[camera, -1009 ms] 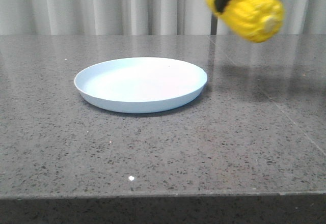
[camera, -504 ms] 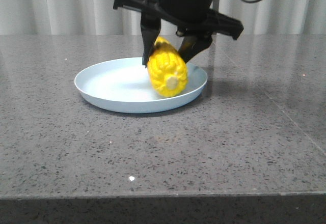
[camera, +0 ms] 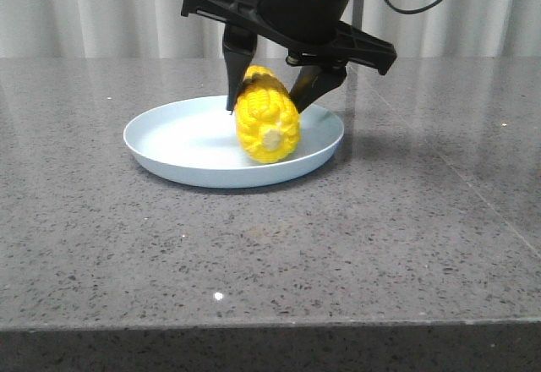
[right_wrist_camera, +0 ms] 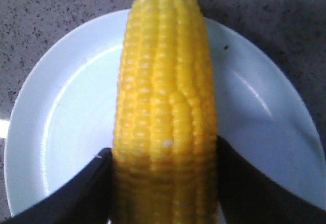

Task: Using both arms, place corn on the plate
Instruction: 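Carry the corn over the plate and lower it with the right gripper, then open the right gripper and raise it away from the corn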

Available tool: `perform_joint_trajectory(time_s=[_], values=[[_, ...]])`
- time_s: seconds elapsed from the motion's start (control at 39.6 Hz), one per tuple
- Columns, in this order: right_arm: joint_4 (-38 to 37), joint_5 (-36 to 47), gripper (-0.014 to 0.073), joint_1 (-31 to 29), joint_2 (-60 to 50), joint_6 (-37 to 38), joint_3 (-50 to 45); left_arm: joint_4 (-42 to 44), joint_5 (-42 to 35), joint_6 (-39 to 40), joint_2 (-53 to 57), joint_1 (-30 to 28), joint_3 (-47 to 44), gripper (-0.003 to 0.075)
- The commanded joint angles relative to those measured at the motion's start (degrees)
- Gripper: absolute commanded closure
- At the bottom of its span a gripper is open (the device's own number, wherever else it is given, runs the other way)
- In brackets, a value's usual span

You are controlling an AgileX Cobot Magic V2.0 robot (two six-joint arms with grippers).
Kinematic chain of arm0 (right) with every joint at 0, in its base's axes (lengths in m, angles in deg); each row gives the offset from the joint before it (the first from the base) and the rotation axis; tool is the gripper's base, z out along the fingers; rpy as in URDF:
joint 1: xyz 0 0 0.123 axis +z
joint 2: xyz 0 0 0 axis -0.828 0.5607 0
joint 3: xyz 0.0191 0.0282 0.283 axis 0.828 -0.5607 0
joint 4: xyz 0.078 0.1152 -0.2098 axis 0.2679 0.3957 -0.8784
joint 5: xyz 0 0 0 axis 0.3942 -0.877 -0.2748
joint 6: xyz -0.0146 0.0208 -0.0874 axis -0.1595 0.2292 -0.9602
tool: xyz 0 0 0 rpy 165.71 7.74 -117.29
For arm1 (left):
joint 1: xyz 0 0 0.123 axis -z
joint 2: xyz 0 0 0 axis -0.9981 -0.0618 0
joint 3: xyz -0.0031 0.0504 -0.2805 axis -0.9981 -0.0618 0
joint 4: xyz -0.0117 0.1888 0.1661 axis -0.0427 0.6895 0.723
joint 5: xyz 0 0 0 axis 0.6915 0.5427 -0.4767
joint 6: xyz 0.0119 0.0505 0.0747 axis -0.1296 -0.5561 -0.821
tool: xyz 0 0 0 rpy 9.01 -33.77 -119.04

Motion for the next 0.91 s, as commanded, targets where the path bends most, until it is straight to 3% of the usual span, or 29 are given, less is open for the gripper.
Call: perform_joint_trajectory(time_s=[0.0, 0.25, 0.4, 0.71, 0.83, 0.88], values=[[0.9, 2.7, 0.0063, 0.0, -3.0, 0.1, 2.1, 0.2, -4.5, 0.0, -0.6, 0.3, 1.5, 0.0741], [-0.7, 2.5, 0.005, -1.5, -7.8, -0.2, 2.8, 0.2, -4.5, 0.0, -0.6, 0.3, 1.5, 0.0741], [-0.7, -0.5, 0.0086, -5.5, -10.8, -4.8, 4.2, 0.2, -4.5, 0.0, -0.6, 0.3, 1.5, 0.0741], [-0.7, -8.6, 0.0566, -16.3, -15.0, -16.1, 4.3, 0.2, -4.5, 0.0, -0.6, 0.3, 1.5, 0.0741], [-0.7, -11.6, 0.0708, -20.0, -15.9, -18.7, 4.2, 0.2, -4.5, 0.0, -0.6, 0.3, 1.5, 0.0741], [-0.7, -12.8, 0.0713, -21.5, -16.4, -20.4, 4.1, 0.2, -4.5, 0.0, -0.6, 0.3, 1.5, 0.0741]])
